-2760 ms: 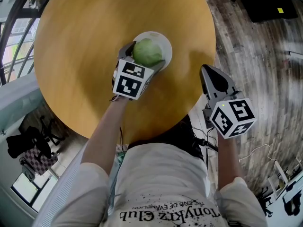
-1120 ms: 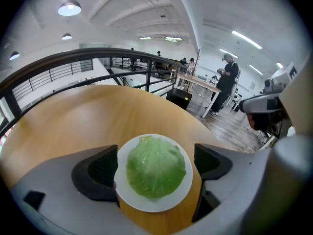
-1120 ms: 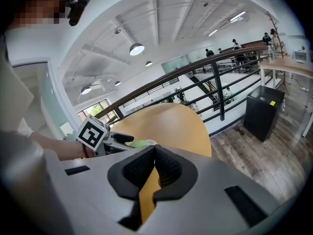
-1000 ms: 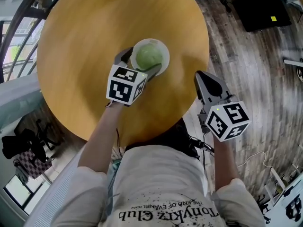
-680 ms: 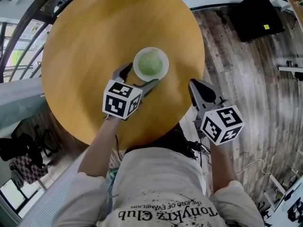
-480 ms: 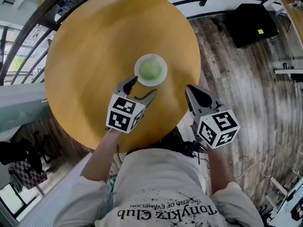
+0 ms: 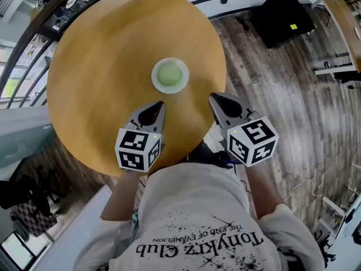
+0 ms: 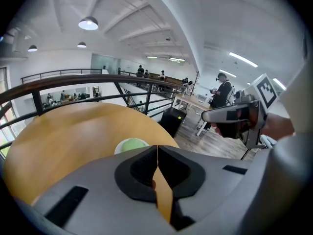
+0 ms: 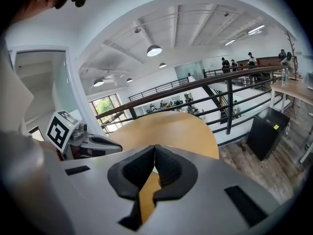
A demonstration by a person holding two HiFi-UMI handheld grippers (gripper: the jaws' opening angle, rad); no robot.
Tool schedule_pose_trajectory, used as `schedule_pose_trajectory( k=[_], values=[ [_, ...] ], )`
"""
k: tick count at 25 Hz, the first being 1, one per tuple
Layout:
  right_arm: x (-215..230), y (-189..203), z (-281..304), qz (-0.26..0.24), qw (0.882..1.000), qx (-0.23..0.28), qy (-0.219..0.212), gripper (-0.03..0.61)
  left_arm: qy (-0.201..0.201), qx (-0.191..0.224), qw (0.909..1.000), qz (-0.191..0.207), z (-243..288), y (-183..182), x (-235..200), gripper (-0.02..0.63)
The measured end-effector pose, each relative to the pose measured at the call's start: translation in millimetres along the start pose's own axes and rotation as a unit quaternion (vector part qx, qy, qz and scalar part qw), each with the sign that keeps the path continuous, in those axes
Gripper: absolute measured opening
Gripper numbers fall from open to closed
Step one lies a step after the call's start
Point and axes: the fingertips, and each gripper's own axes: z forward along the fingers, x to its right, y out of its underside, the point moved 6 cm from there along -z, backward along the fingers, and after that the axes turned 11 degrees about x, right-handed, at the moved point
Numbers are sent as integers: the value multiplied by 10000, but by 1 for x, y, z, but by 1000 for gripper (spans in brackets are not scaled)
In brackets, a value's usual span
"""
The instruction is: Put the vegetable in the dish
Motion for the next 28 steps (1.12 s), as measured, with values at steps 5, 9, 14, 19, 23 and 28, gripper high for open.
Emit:
schedule_pose_trajectory(
  k=[5,9,14,19,23,28],
  values=[
    [-6,-4,-2,-80,10000,-6,-12,25,84,149,9995,-256,-16,-2,8,23],
    [-9,-12,-3,-143,9998,83,-74,25,86,181,9994,-266,-18,-4,9,23],
    [-13,-18,7,-273,9994,49,-191,25,-3,251,9992,-321,-23,-12,0,23],
    [-14,-20,9,-343,9991,62,-256,25,-56,303,9985,-445,-26,-7,-2,23],
    [-10,-20,4,-398,9988,67,-270,25,-102,387,9979,-504,-27,-4,5,23],
    [-9,-23,3,-386,9990,62,-203,24,-198,421,9977,-492,-35,-6,7,23]
  ],
)
